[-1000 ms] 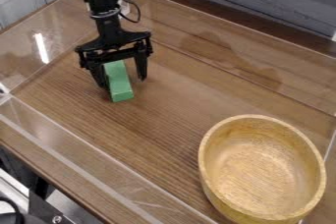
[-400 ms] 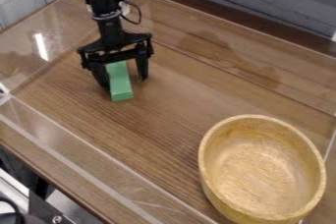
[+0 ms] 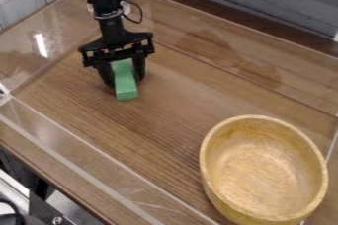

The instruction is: Put the green block in the brown bowl

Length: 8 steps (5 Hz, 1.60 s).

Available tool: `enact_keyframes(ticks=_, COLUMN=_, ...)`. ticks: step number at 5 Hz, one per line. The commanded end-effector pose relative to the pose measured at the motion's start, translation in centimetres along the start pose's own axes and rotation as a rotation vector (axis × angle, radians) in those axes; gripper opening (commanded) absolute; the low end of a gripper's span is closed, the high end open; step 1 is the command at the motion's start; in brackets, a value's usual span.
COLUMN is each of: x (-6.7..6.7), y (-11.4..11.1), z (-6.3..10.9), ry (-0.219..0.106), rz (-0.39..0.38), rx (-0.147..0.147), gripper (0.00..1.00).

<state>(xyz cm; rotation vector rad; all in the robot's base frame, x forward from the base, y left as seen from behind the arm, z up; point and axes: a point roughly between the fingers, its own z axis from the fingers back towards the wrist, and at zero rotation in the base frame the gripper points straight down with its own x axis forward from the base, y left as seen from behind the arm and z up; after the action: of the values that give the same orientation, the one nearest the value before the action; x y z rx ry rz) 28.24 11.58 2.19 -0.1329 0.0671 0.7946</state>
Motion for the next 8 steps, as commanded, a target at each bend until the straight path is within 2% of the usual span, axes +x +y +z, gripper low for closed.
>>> enact_keyframes(ticks=1, x=1.0, y=-0.1, z=1.3, ry=-0.046, rz=0.001, rx=-0.017, gripper=0.00)
enact_keyframes(ticks=4, x=-0.3, y=-0.3, z=3.4, ry=-0.002, rz=-0.013, rx=-0.016, gripper=0.00)
enact_keyframes(ticks=6, x=-1.7, y=-0.8, z=5.6, ry=0.032, rz=-0.041, rx=-0.015, gripper=0.00)
enact_keyframes(ticks=7, x=-3.4, y=-1.9, z=6.6, ry=0.057, rz=-0.063, rx=-0.026, gripper=0.00)
enact_keyframes(ticks=8, x=-6.1, y=-3.8, z=7.1, ry=0.087, rz=-0.092, rx=-0.043, gripper=0.00)
